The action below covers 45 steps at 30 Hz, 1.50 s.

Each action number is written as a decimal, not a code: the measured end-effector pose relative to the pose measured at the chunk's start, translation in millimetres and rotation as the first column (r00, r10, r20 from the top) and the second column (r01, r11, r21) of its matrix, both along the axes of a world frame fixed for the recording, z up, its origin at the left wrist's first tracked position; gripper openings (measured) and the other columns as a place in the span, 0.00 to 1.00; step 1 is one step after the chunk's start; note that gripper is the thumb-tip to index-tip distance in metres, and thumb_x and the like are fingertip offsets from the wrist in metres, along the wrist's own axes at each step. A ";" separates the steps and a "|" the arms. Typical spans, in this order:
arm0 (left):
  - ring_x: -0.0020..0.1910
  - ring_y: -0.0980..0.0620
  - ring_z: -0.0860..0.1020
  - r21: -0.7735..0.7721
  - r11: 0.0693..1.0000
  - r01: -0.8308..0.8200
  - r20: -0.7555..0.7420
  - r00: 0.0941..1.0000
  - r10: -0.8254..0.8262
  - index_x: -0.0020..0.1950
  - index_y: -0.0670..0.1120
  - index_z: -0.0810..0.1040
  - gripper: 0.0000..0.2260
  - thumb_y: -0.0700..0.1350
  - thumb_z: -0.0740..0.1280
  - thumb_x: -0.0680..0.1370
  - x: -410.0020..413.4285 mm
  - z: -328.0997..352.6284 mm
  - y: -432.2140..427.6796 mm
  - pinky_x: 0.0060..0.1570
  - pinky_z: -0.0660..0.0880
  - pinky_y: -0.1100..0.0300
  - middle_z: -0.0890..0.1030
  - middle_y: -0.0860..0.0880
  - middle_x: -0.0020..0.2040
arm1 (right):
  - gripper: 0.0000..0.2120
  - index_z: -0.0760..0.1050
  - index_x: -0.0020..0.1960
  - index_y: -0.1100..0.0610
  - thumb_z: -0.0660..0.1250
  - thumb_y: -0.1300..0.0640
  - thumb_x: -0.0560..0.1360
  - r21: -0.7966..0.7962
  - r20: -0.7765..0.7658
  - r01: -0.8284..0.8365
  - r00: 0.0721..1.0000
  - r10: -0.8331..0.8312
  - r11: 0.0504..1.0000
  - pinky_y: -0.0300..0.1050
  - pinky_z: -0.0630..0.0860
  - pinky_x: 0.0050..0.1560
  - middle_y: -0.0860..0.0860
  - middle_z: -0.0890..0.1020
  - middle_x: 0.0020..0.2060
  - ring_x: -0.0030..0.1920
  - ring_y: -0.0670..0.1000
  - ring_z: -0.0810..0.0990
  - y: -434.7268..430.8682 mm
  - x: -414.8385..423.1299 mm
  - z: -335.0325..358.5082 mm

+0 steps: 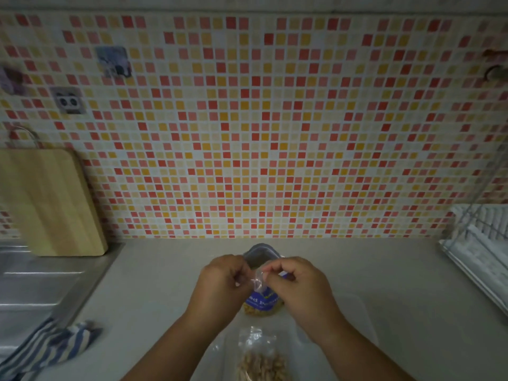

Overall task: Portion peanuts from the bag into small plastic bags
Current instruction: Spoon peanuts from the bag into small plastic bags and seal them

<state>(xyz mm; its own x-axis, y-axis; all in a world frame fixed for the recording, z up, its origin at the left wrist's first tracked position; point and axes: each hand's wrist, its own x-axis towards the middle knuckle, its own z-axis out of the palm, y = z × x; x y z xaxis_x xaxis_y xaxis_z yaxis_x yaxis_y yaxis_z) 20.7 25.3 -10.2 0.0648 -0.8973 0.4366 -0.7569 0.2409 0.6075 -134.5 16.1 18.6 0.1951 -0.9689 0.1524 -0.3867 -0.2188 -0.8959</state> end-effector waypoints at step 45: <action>0.41 0.58 0.78 0.388 0.910 0.147 -0.116 0.987 -0.110 0.54 0.53 0.71 0.12 0.59 0.57 0.78 29.8 -0.6 -31.9 0.40 0.72 0.61 0.81 0.53 0.42 | 0.25 0.64 0.71 0.61 0.64 0.54 0.77 0.443 -0.861 0.035 0.293 0.415 0.896 0.46 0.69 0.64 0.57 0.71 0.67 0.66 0.56 0.72 -77.6 48.6 8.5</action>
<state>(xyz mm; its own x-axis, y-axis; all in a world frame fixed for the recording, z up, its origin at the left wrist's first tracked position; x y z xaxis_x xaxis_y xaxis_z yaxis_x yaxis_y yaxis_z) 50.4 -6.6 -10.8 -0.0409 -0.9982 0.0434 -0.6738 0.0596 0.7365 -86.0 -61.5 27.1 0.1692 -0.8114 -0.5594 -0.9769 -0.2131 0.0136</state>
